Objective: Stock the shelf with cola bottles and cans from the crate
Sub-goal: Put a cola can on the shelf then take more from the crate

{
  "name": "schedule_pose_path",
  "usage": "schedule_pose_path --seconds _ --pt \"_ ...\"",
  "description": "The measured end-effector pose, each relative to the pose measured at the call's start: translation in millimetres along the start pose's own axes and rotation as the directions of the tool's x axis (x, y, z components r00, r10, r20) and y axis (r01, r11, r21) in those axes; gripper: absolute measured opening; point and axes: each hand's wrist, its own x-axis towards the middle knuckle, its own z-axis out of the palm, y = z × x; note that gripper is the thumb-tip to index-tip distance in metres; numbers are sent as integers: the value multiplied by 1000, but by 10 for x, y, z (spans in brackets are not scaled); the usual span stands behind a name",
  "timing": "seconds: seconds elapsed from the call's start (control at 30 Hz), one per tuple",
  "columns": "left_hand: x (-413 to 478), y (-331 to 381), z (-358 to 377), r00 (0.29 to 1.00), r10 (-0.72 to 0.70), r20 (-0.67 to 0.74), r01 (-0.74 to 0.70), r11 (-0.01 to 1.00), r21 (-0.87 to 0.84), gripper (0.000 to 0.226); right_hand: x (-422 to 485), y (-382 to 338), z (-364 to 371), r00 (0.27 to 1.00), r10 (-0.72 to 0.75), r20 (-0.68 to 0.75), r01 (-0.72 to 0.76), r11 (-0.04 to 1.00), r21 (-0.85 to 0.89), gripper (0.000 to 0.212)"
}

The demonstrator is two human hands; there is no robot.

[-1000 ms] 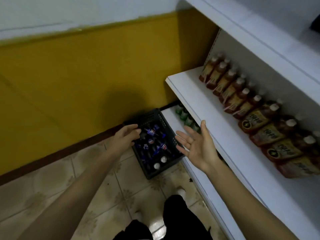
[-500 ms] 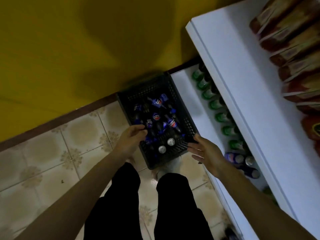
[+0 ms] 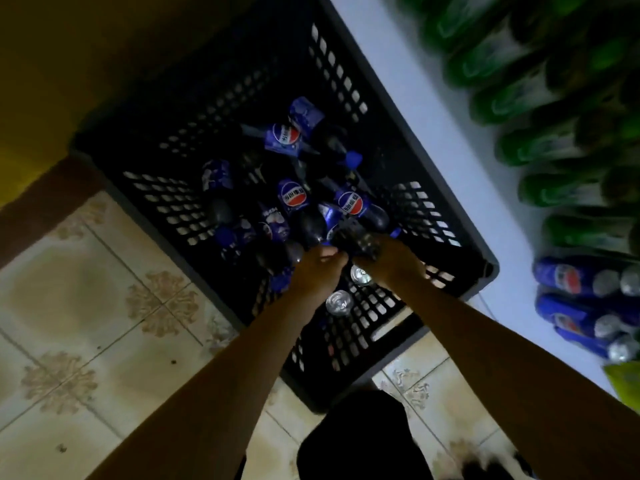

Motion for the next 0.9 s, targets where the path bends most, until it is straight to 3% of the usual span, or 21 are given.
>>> schedule_pose_path --seconds 0.13,0.27,0.37,0.7,0.9 --pt "589 -290 268 999 -28 45 20 987 162 31 471 114 464 996 82 41 -81 996 -43 86" --pt "779 -474 393 998 -58 -10 59 985 159 34 590 116 697 995 94 -19 -94 995 29 74" --pt "629 -475 318 998 -61 -10 62 988 144 33 441 113 554 998 63 18 -64 997 38 67" --pt "-1256 524 -289 996 89 -18 -76 928 364 37 -1509 -273 -809 982 -189 16 189 982 -15 81" --pt "-2722 1012 -651 955 260 141 -293 765 574 58 -3078 -522 -1731 967 -254 -12 254 966 37 77"
